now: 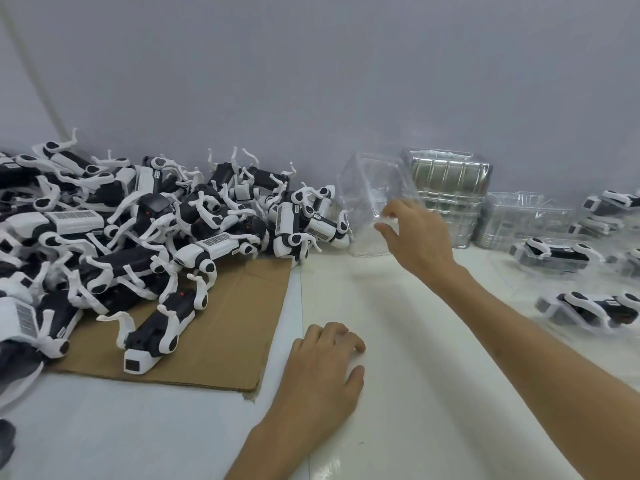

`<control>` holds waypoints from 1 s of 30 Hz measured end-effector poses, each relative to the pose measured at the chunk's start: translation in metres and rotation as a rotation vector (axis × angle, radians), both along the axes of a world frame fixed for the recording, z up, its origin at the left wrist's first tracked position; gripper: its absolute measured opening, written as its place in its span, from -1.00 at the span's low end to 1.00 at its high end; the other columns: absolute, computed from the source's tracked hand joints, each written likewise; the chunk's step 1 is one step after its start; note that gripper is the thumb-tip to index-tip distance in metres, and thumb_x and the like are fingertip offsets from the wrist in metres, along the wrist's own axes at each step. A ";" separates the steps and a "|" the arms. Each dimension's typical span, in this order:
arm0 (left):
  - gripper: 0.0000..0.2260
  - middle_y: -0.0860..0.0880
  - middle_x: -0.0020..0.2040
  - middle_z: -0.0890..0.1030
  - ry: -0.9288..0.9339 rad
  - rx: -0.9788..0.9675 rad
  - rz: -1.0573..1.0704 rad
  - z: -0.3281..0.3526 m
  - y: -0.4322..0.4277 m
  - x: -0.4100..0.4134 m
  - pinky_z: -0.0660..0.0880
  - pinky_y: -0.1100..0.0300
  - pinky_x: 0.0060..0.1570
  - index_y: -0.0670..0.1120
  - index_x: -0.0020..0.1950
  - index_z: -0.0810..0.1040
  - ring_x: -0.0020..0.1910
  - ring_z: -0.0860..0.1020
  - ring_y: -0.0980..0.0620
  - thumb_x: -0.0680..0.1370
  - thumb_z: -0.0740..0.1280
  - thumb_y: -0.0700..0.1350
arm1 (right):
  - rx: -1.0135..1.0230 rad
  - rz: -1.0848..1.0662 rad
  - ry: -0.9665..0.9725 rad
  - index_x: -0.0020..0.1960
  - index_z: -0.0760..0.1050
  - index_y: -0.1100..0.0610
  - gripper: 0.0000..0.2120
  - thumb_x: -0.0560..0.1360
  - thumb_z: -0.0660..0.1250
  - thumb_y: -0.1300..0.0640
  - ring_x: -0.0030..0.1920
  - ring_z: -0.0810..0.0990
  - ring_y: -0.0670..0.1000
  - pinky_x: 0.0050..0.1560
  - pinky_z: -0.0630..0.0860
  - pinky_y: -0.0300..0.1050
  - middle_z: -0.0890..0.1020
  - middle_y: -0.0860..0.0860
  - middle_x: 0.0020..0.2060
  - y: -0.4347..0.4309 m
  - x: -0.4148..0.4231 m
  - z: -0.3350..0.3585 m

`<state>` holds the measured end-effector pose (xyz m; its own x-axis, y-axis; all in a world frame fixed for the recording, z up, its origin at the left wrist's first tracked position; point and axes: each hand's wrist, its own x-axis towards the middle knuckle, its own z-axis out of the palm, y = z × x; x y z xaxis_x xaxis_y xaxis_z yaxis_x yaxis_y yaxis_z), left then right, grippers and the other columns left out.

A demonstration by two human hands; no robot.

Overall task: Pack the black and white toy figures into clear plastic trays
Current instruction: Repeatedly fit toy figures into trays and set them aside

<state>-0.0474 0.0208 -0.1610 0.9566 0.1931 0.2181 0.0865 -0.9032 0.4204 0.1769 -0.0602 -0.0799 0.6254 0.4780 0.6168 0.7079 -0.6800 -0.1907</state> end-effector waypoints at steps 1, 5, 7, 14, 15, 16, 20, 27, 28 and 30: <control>-0.72 0.24 0.36 0.31 -0.009 -0.022 -0.001 0.000 0.000 0.000 0.19 0.25 0.25 0.17 0.35 0.38 0.31 0.26 0.19 0.64 0.17 0.04 | 0.027 0.019 -0.023 0.15 0.55 0.11 -0.77 0.59 0.32 -0.01 0.10 0.57 0.09 0.16 0.32 -0.01 0.63 -0.02 0.09 -0.006 -0.006 -0.003; -0.59 0.29 0.30 0.37 -0.084 -0.326 0.012 0.002 -0.005 0.001 0.26 0.25 0.30 0.20 0.40 0.25 0.24 0.38 0.29 0.60 0.29 0.01 | 0.191 0.109 -0.050 0.08 0.55 0.10 -0.80 0.59 0.34 -0.02 0.04 0.55 0.05 0.07 0.18 -0.15 0.64 -0.07 -0.03 -0.031 -0.042 -0.017; -0.51 0.32 0.25 0.38 -0.122 -0.519 0.040 0.002 -0.007 0.003 0.33 0.36 0.23 0.21 0.41 0.19 0.21 0.42 0.32 0.57 0.36 0.01 | 0.339 0.180 0.050 0.10 0.48 0.06 -0.76 0.61 0.25 -0.10 -0.02 0.57 -0.04 0.09 0.28 -0.14 0.62 -0.13 -0.06 -0.041 -0.068 -0.026; -0.88 0.18 0.04 0.66 -0.303 -0.832 -0.075 0.014 -0.007 0.004 0.51 0.23 0.08 0.11 0.04 0.64 0.08 0.62 0.14 0.52 0.37 -0.02 | 0.643 0.450 0.368 0.09 0.34 -0.18 -0.83 0.62 0.11 -0.24 -0.13 0.69 -0.09 -0.19 0.50 -0.31 0.69 -0.17 -0.11 -0.045 -0.133 -0.048; -0.88 0.11 -0.01 0.70 -0.334 -0.861 -0.091 0.016 -0.008 0.003 0.53 0.22 0.05 0.10 -0.02 0.68 0.03 0.65 0.08 0.53 0.36 -0.06 | 0.659 0.497 0.408 0.13 0.36 -0.19 -0.83 0.62 0.12 -0.21 -0.12 0.69 -0.09 -0.20 0.51 -0.35 0.68 -0.17 -0.09 -0.044 -0.135 -0.048; -0.85 0.05 -0.05 0.72 -0.358 -0.895 -0.103 0.018 -0.010 0.002 0.54 0.24 0.01 0.10 -0.03 0.69 -0.02 0.68 0.03 0.54 0.35 -0.12 | 0.654 0.538 0.446 0.18 0.37 -0.19 -0.81 0.60 0.15 -0.18 -0.09 0.69 -0.08 -0.20 0.53 -0.34 0.66 -0.16 -0.05 -0.043 -0.137 -0.048; -0.70 0.00 -0.10 0.73 -0.418 -1.007 -0.047 0.022 -0.011 0.000 0.62 0.15 -0.06 0.05 -0.06 0.72 -0.10 0.71 0.00 0.60 0.31 -0.31 | 0.532 0.540 0.479 0.28 0.38 -0.17 -0.66 0.53 0.29 -0.15 0.13 0.61 -0.09 0.14 0.47 -0.19 0.62 -0.21 0.05 -0.046 -0.134 -0.050; -0.93 -0.11 -0.17 0.73 -0.435 -1.136 0.037 0.023 -0.005 0.000 0.59 0.25 -0.21 -0.20 -0.08 0.67 -0.19 0.72 -0.11 0.50 0.41 -0.22 | 0.439 0.546 0.476 0.10 0.50 -0.12 -0.83 0.55 0.27 -0.13 0.09 0.62 -0.20 0.16 0.44 -0.23 0.64 -0.25 -0.05 -0.048 -0.132 -0.047; -0.87 -0.13 -0.20 0.73 -0.444 -1.138 0.056 0.023 -0.004 0.000 0.59 0.26 -0.22 -0.21 -0.10 0.67 -0.20 0.72 -0.10 0.44 0.45 -0.16 | 0.442 0.536 0.472 0.11 0.49 -0.13 -0.85 0.56 0.28 -0.10 0.09 0.61 -0.21 0.18 0.45 -0.20 0.64 -0.27 -0.03 -0.048 -0.132 -0.046; -0.78 -0.14 -0.25 0.72 -0.457 -1.124 0.095 0.024 -0.003 -0.001 0.58 0.27 -0.23 -0.20 -0.15 0.66 -0.22 0.72 -0.08 0.34 0.49 -0.06 | 0.447 0.518 0.467 0.12 0.49 -0.12 -0.85 0.56 0.29 -0.07 0.09 0.61 -0.22 0.20 0.44 -0.14 0.63 -0.29 -0.02 -0.049 -0.130 -0.046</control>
